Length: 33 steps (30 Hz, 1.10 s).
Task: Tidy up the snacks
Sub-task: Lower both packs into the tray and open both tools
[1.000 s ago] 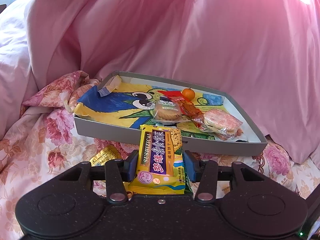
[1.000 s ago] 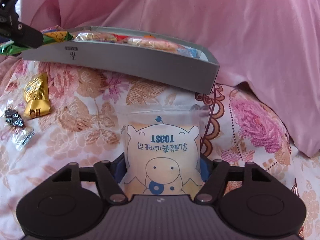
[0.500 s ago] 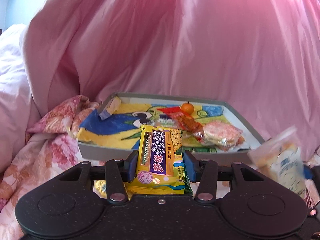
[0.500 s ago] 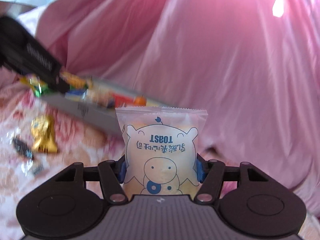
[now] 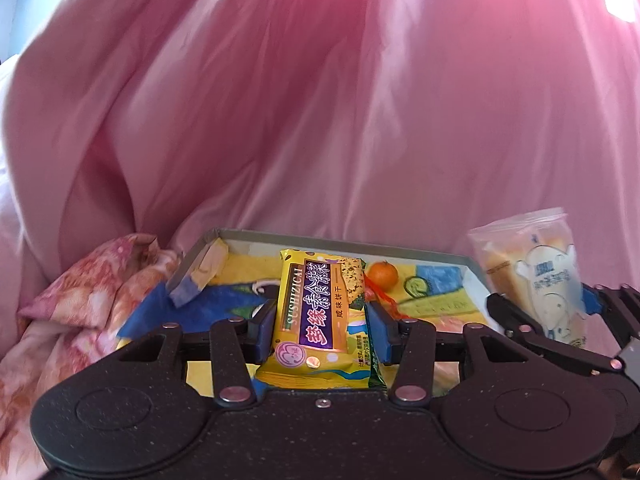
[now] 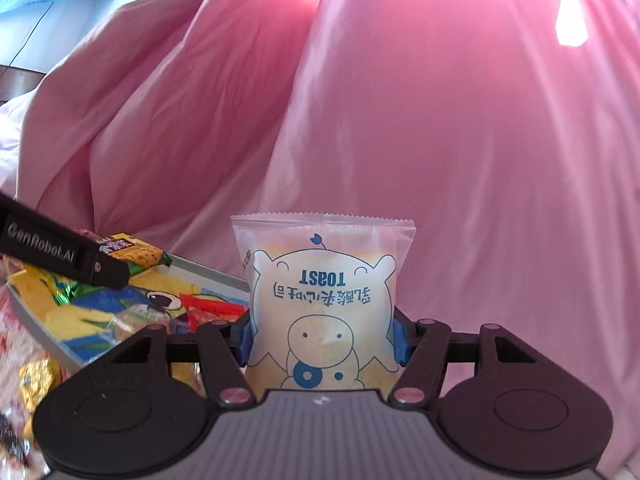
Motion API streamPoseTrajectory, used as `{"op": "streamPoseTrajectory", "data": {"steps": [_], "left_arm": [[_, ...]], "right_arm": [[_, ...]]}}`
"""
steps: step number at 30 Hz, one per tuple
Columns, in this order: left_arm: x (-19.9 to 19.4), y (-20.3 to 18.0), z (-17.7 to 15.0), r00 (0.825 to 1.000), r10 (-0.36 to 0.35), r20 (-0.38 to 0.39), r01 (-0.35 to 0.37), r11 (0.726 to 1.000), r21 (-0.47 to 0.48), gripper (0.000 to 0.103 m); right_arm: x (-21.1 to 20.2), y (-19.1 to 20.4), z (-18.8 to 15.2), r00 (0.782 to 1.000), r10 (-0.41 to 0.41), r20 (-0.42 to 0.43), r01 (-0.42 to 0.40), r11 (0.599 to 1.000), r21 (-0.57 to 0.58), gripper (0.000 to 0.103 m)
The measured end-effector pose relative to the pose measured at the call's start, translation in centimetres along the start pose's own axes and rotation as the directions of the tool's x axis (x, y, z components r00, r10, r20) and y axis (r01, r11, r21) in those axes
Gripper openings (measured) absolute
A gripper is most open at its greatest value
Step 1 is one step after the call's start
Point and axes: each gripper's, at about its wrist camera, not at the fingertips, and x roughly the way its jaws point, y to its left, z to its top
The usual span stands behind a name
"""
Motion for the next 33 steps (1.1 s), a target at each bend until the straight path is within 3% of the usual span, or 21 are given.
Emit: {"op": "streamPoseTrajectory", "data": {"steps": [11, 23, 26, 29, 33], "left_arm": [[4.8, 1.5, 0.4, 0.996, 0.022, -0.083, -0.028, 0.997, -0.077, 0.049], [6.3, 2.9, -0.3, 0.989, 0.014, -0.144, -0.036, 0.987, -0.155, 0.050], [6.2, 3.2, -0.5, 0.989, 0.020, -0.149, -0.047, 0.982, -0.181, 0.058], [5.6, 3.5, -0.5, 0.990, 0.030, -0.137, -0.058, 0.976, -0.210, 0.071], [4.1, 4.1, -0.2, 0.993, 0.037, -0.111, -0.062, 0.972, -0.227, 0.077]], "right_arm": [[6.9, -0.6, 0.4, 0.974, 0.136, -0.182, -0.129, 0.990, 0.053, 0.067], [7.9, -1.5, 0.2, 0.953, 0.182, -0.241, -0.160, 0.981, 0.108, 0.071], [7.9, -1.4, 0.1, 0.954, 0.182, -0.239, -0.158, 0.981, 0.115, 0.076], [7.6, -1.4, 0.1, 0.956, 0.178, -0.233, -0.153, 0.981, 0.122, 0.088], [6.4, -1.5, 0.5, 0.968, 0.163, -0.191, -0.140, 0.982, 0.127, 0.097]]}}
